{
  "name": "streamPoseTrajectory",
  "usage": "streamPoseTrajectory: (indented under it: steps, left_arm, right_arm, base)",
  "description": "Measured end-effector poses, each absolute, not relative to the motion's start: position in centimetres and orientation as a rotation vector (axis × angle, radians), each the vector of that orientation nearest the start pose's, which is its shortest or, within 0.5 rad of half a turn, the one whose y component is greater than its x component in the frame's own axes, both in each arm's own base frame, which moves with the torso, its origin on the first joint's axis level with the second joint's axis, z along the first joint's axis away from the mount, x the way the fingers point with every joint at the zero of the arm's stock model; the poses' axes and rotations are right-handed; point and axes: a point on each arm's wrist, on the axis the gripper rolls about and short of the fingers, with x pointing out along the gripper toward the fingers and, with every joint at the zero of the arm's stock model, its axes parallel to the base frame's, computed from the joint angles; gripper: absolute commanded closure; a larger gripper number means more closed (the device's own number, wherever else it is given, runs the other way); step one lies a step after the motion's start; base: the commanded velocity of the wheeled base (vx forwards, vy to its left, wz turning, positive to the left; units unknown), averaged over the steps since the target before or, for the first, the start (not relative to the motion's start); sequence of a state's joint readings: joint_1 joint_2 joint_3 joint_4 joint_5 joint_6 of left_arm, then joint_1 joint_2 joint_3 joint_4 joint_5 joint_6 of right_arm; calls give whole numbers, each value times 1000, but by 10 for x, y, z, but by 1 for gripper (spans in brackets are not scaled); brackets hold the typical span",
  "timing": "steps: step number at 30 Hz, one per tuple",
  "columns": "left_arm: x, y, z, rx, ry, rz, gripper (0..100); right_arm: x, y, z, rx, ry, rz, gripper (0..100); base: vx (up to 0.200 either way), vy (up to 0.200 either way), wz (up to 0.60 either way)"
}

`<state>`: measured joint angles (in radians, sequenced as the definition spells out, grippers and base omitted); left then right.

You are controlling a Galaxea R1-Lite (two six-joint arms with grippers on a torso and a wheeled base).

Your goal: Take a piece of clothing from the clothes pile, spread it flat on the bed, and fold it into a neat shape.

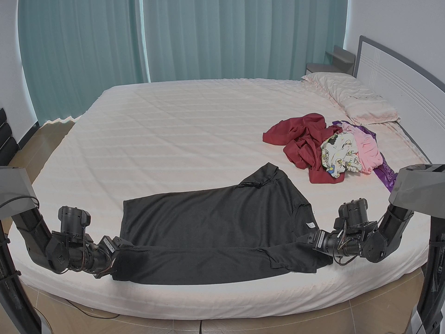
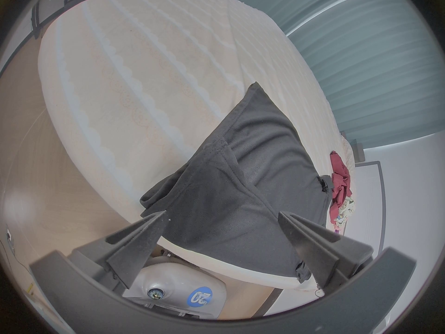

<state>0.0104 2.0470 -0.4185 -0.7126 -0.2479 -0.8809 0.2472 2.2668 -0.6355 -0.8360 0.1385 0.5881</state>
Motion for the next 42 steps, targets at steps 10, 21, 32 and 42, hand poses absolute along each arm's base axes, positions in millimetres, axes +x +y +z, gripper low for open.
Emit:
streamPoseTrajectory:
  steps: [10,21,32,42]
  left_arm:
    - [264,-3,7,-931,958,197,0]
    - [264,-3,7,-930,957,196,0]
    - [264,-3,7,-930,957,195,0]
    - [264,-3,7,-930,956,196,0]
  right_arm:
    - [327,82,-25,538,854,152,0]
    - [332,85,-34,542,851,167,100]
    - [341,76,-36,564,801,146,100]
    - [347,70,-39,583,738,149,100]
  base:
    - [0,0,0]
    - [0,0,0]
    - [0,0,0]
    - [0,0,0]
